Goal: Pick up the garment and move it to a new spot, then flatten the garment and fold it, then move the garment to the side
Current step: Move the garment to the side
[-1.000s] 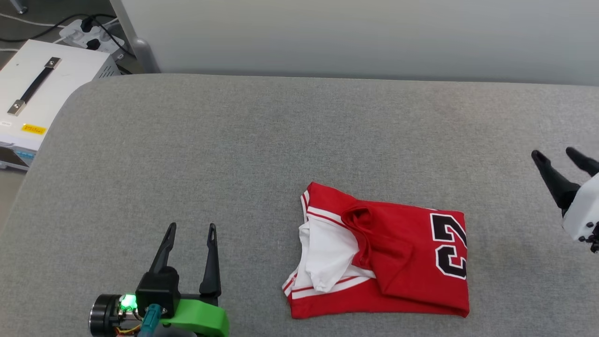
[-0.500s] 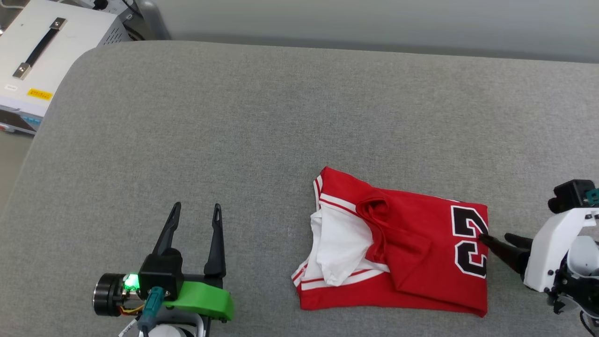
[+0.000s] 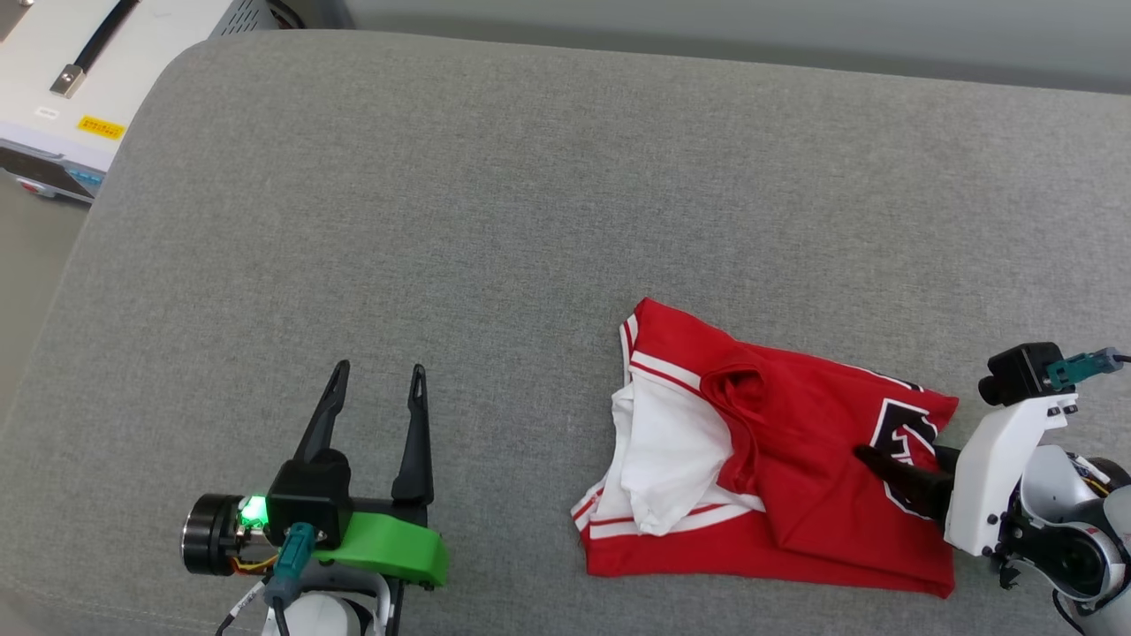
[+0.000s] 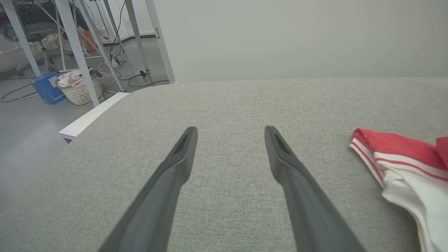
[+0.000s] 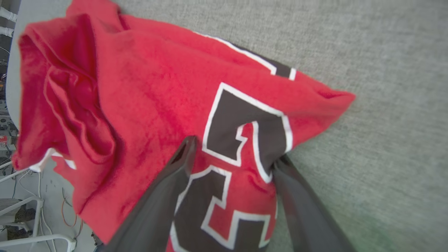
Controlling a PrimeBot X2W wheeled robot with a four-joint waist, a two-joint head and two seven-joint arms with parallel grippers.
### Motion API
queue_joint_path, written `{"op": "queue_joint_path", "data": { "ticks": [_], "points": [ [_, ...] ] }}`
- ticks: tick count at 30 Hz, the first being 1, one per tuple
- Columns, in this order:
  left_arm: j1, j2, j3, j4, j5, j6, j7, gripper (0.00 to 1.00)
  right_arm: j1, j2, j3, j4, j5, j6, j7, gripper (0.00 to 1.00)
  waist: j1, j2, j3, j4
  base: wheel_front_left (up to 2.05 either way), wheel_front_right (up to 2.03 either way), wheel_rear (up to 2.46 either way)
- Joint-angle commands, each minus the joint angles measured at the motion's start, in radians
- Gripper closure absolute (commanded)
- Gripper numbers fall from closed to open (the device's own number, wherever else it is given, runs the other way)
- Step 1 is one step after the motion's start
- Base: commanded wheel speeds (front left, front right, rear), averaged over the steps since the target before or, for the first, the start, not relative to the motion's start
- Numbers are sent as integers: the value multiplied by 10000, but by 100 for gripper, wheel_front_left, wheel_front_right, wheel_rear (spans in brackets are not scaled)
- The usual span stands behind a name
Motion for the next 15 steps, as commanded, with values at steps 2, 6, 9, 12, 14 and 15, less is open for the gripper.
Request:
{"op": "queue_joint_path", "data": {
  "ticks": [2,6,9,12,14,15],
  "points": [
    [-184,-59,14,26,-24,13,-57,0,23,227,521,437,-43,-7,-323,95,0,0,1,22,0,0,0],
    [-132,-68,48,69,-36,49,-57,0,-293,24,709,432,-77,-7,-1040,100,0,0,-126,-22,0,0,0],
    [-68,-74,48,100,-34,60,-57,0,-607,-194,930,231,-260,-7,-1644,100,0,0,-306,-89,0,0,0],
    [25,-79,65,111,-28,85,-57,0,-893,-412,1165,-124,-469,-7,-2089,100,0,0,-519,-206,0,0,0],
    [124,-81,97,101,-25,111,-57,0,-1095,-636,1330,-394,-637,-7,-2368,100,0,0,-657,-344,0,0,0],
    [182,-82,112,96,-28,119,-57,0,-1213,-763,1466,-558,-783,-7,-2457,100,0,0,-739,-443,0,0,0]
  ]
}}
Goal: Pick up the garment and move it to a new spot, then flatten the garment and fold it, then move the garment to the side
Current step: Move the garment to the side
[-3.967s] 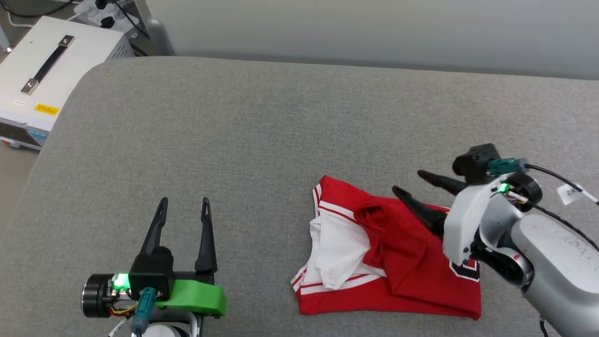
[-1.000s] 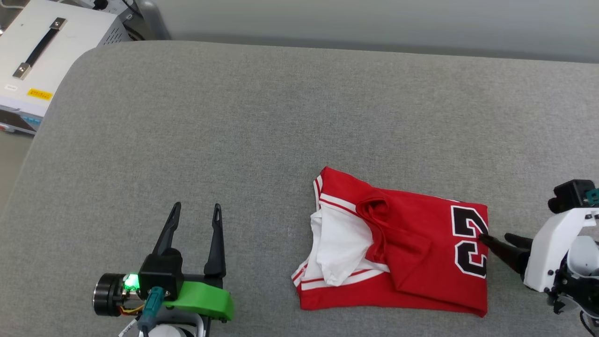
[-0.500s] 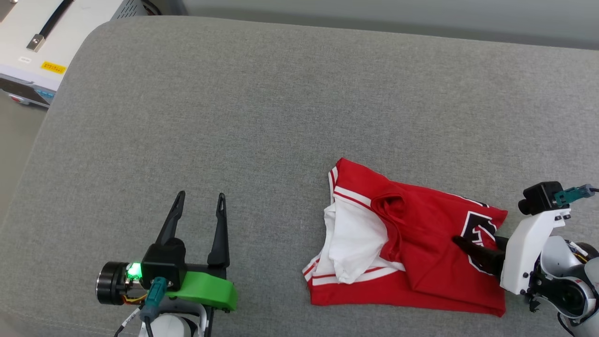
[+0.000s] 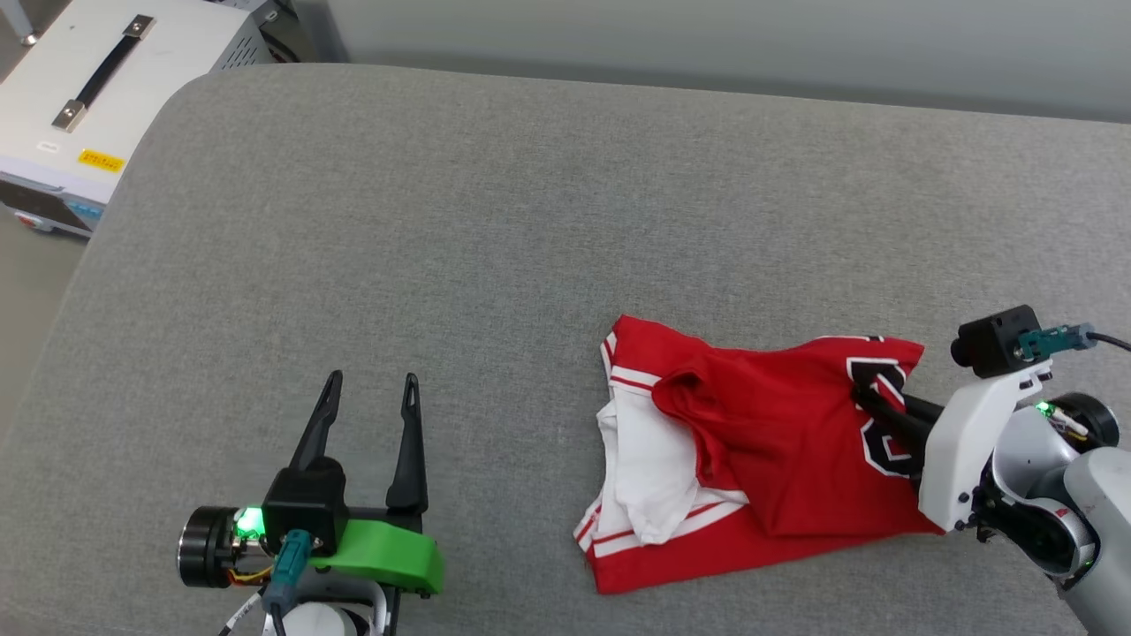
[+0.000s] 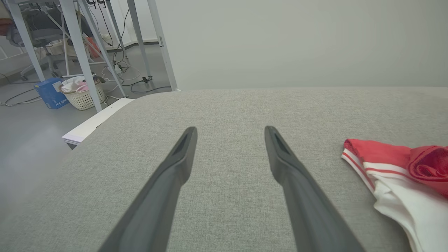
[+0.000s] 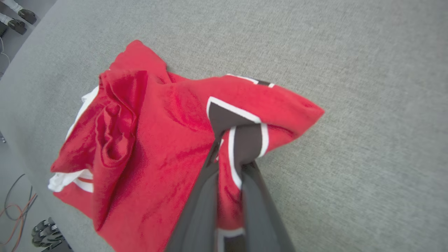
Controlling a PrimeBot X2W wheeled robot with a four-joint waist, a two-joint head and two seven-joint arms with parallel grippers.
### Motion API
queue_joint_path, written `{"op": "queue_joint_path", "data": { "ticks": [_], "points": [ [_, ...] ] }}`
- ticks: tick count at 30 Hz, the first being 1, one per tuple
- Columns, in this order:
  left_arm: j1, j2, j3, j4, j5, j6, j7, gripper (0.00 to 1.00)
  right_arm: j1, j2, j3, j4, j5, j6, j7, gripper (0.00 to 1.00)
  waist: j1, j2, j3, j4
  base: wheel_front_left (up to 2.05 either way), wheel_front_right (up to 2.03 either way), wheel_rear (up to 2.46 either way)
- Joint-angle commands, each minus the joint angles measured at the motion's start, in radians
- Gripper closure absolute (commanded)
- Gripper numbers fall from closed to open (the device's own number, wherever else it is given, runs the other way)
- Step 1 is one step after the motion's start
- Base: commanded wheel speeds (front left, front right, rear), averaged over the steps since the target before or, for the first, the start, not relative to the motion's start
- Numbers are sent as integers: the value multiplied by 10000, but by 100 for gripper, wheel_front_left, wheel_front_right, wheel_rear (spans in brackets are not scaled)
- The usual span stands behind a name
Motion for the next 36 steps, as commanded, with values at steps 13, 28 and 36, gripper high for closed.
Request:
{"op": "queue_joint_path", "data": {
  "ticks": [13,28,36],
  "points": [
    [342,-49,127,-186,22,54,-57,0,-855,-1734,184,-2107,-390,-7,416,100,0,0,-155,-2119,0,0,0],
    [-695,425,251,-727,293,-107,-57,0,-1603,-2857,-1630,-889,-1203,-7,535,100,0,0,1888,-3531,0,0,0],
    [-1418,545,58,-923,354,-222,-57,0,-2388,-3523,-2135,874,-2400,-7,379,100,0,0,2754,-3180,0,0,0]
  ]
}}
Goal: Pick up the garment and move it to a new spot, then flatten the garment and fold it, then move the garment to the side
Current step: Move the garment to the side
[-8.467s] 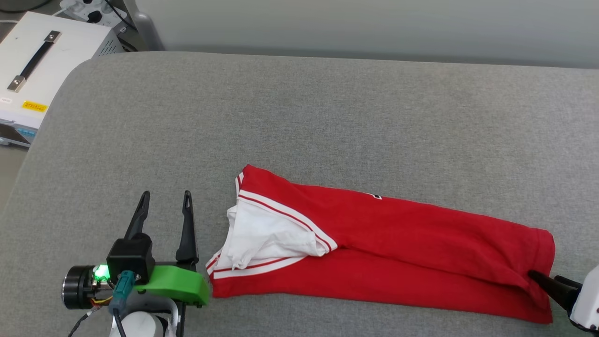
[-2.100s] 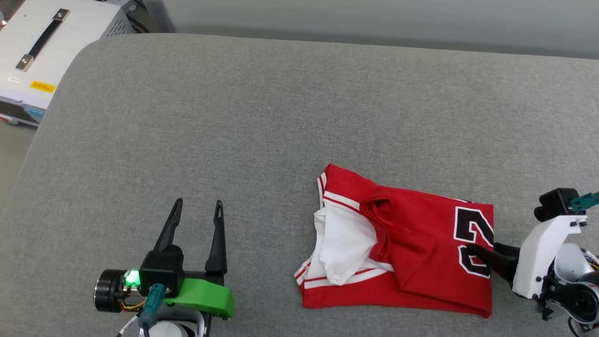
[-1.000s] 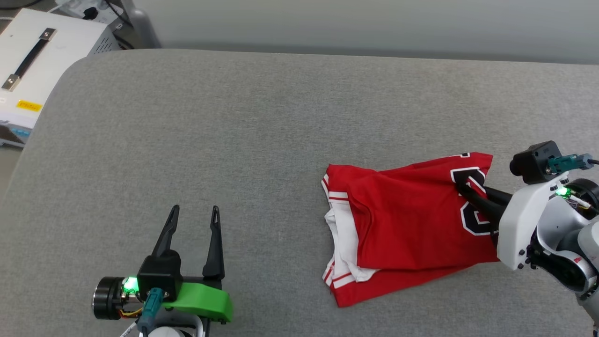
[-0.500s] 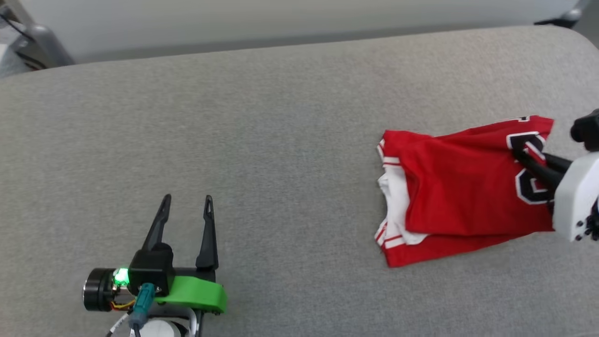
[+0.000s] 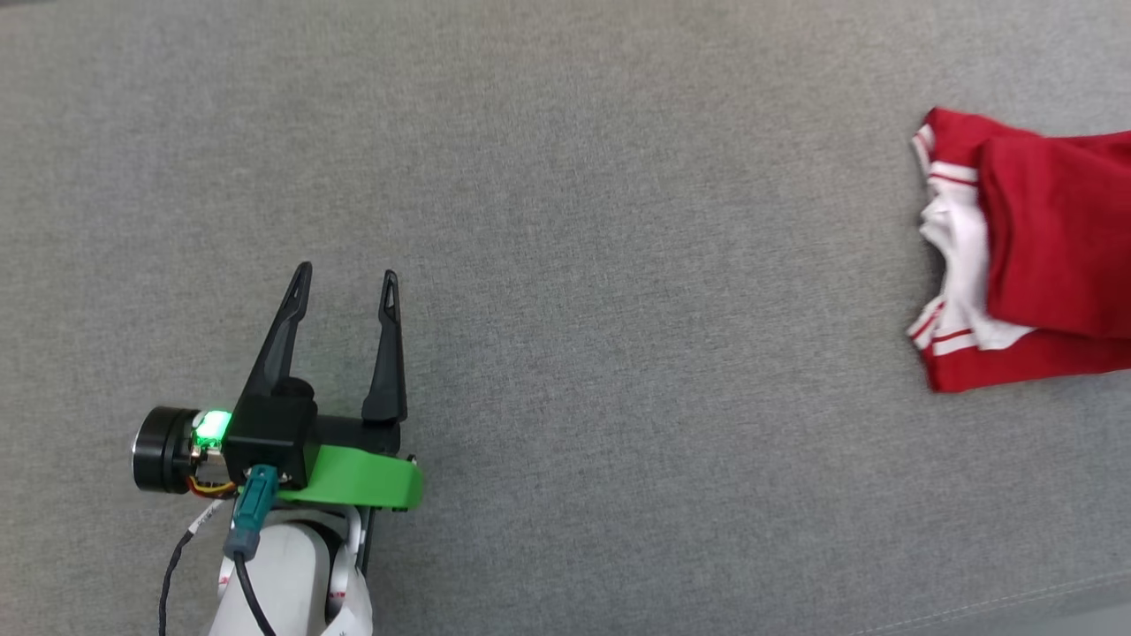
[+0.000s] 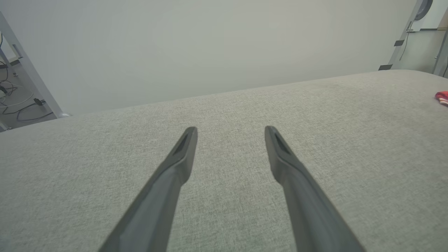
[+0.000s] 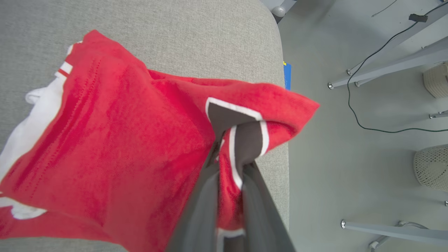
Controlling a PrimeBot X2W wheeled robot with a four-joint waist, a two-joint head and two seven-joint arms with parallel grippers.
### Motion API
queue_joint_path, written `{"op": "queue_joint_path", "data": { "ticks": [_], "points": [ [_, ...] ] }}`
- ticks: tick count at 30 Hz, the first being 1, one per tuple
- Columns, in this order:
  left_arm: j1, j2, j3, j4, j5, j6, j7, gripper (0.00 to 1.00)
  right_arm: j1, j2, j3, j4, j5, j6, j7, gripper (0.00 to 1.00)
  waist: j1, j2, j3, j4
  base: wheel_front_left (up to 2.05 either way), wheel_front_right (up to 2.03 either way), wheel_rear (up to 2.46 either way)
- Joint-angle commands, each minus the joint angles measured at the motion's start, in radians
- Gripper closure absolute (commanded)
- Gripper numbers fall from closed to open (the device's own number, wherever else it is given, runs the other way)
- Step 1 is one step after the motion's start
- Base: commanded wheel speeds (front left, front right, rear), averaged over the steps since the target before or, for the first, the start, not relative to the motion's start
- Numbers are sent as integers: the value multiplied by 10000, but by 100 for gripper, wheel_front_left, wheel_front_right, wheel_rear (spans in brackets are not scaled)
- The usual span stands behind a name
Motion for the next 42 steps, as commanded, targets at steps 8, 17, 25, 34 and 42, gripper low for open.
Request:
{"op": "queue_joint_path", "data": {
  "ticks": [8,17,25,34,42],
  "points": [
    [-361,179,17,-361,80,85,-57,0,-1033,-59,-856,1809,-982,-7,-508,100,-1,-1,1025,313,0,0,0],
    [-481,279,24,-421,47,144,-57,0,-1824,316,-1354,3157,-1704,-7,-1170,100,-1,-1,1204,388,0,0,0],
    [-331,243,15,-217,-31,231,-57,0,-2110,735,-1630,4122,-2079,-7,-1770,0,-1,-1,587,474,0,0,0],
    [284,41,52,102,-221,370,-57,0,-2147,848,-2128,3879,-2173,-7,-3903,0,-1,-1,-690,883,0,0,0],
    [879,-131,117,321,-340,449,-57,0,-1841,1778,-2845,3054,-2802,-7,-6142,0,-1,-1,-1747,1395,0,0,0]
  ]
}}
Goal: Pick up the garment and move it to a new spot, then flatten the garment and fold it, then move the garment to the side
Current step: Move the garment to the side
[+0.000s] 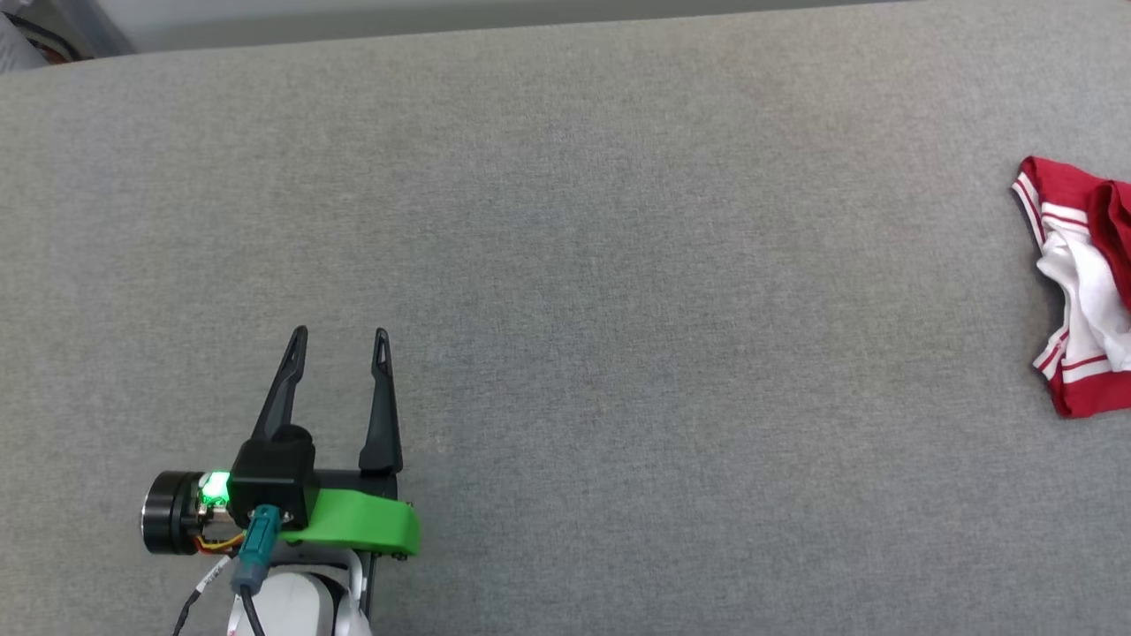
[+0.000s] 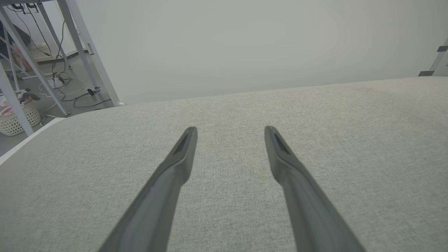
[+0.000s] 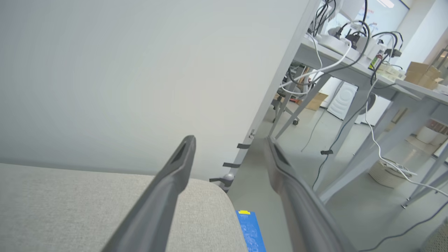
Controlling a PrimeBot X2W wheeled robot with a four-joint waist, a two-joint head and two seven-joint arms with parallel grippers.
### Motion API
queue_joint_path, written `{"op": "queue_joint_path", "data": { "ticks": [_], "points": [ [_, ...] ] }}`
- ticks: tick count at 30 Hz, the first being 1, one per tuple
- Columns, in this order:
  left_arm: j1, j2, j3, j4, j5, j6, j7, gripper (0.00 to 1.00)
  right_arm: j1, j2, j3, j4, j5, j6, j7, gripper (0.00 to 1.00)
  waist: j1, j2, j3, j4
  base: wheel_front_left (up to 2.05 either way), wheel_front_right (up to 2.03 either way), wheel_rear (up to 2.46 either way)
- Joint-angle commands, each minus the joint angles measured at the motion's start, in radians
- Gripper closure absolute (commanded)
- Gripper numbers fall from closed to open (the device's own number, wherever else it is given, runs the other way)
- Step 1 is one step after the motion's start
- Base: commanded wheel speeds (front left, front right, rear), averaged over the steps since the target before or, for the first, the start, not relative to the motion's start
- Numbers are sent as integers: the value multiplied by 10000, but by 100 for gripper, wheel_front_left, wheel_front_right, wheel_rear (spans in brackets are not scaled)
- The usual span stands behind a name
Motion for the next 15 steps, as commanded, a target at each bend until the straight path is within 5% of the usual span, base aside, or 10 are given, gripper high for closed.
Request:
{"op": "queue_joint_path", "data": {
  "ticks": [1,15],
  "points": [
    [143,-45,39,42,-87,40,-57,0,238,321,-162,-296,-153,-7,-218,0,0,0,-691,508,0,0,0],
    [793,-204,96,258,-119,2,-57,0,3259,4012,-1052,-4872,-1326,-7,-506,0,0,0,-1845,1259,0,0,0]
  ]
}}
